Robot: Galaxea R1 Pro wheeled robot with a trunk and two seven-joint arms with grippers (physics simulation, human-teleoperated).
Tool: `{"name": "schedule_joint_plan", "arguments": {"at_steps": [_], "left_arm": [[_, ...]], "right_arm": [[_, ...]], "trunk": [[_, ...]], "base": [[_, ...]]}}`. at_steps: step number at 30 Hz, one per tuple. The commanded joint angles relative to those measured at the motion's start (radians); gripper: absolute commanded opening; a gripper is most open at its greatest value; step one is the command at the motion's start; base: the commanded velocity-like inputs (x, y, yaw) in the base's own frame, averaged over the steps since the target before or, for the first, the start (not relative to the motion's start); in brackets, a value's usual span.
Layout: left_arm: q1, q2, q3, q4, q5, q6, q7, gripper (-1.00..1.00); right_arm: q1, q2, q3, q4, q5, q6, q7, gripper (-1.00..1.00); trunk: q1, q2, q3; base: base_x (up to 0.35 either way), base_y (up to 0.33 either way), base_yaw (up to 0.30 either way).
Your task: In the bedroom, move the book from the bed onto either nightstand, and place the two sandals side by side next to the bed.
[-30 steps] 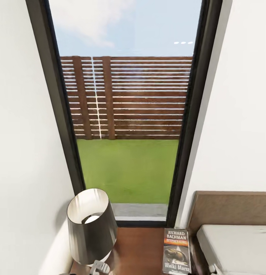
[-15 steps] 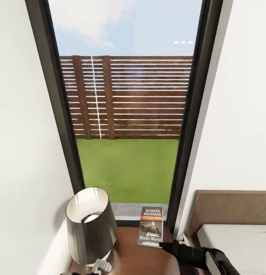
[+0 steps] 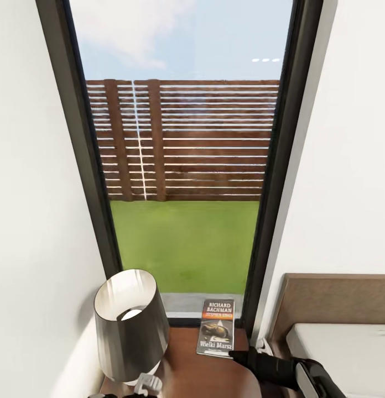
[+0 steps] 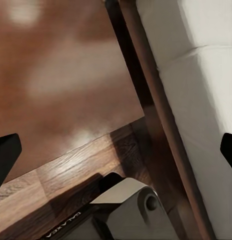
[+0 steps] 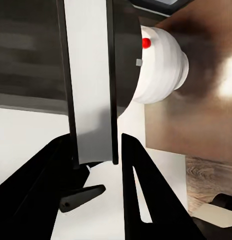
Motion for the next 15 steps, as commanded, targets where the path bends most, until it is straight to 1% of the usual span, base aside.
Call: {"name": "schedule_joint_plan", "arguments": {"at_steps": [1, 4, 6, 10, 11, 12, 13, 15], "left_arm": [[-0.001, 0.0, 0.004, 0.0, 0.008, -0.001, -0.003, 1.0], [-0.001, -0.001, 0.009, 0.001, 0.008, -0.002, -0.003, 1.0], [-0.001, -0.002, 0.01, 0.002, 0.008, -0.002, -0.003, 1.0], [0.0, -0.002, 0.011, 0.003, 0.008, -0.003, -0.003, 1.0], [0.0, -0.003, 0.011, 0.003, 0.008, -0.003, -0.003, 1.0], [-0.001, -0.003, 0.011, 0.003, 0.008, -0.003, -0.003, 1.0], [-0.001, -0.003, 0.011, 0.003, 0.008, -0.003, -0.003, 1.0], [0.0, -0.003, 0.011, 0.003, 0.008, -0.002, -0.003, 1.0]], "right_arm": [[-0.001, 0.0, -0.003, 0.003, -0.002, 0.018, 0.001, -1.0], [-0.001, 0.001, -0.003, 0.006, -0.001, 0.031, -0.007, -1.0], [-0.001, 0.004, -0.004, 0.007, 0.0, 0.034, -0.033, -1.0], [0.0, 0.014, -0.006, 0.008, -0.005, 0.036, -0.156, -1.0], [-0.001, 0.015, -0.007, 0.008, -0.013, 0.037, -0.182, -1.0], [-0.001, 0.015, -0.007, 0.008, -0.02, 0.037, -0.191, -1.0], [-0.001, 0.016, -0.007, 0.008, -0.039, 0.037, -0.205, -1.0], [-0.001, 0.016, -0.007, 0.008, -0.09, 0.037, -0.22, -1.0]], "trunk": [[0.004, -0.008, -0.005], [0.016, -0.029, -0.014], [0.023, -0.043, -0.02], [0.039, -0.071, -0.033], [0.042, -0.078, -0.036], [0.046, -0.085, -0.039], [0.05, -0.092, -0.042], [0.058, -0.106, -0.049]], "base": [[0.0, 0.0, 0.0], [0.0, 0.0, 0.0], [0.0, 0.0, 0.0], [0.0, 0.0, 0.0], [0.0, 0.0, 0.0], [0.0, 0.0, 0.0], [0.0, 0.0, 0.0], [0.0, 0.0, 0.0]]}}
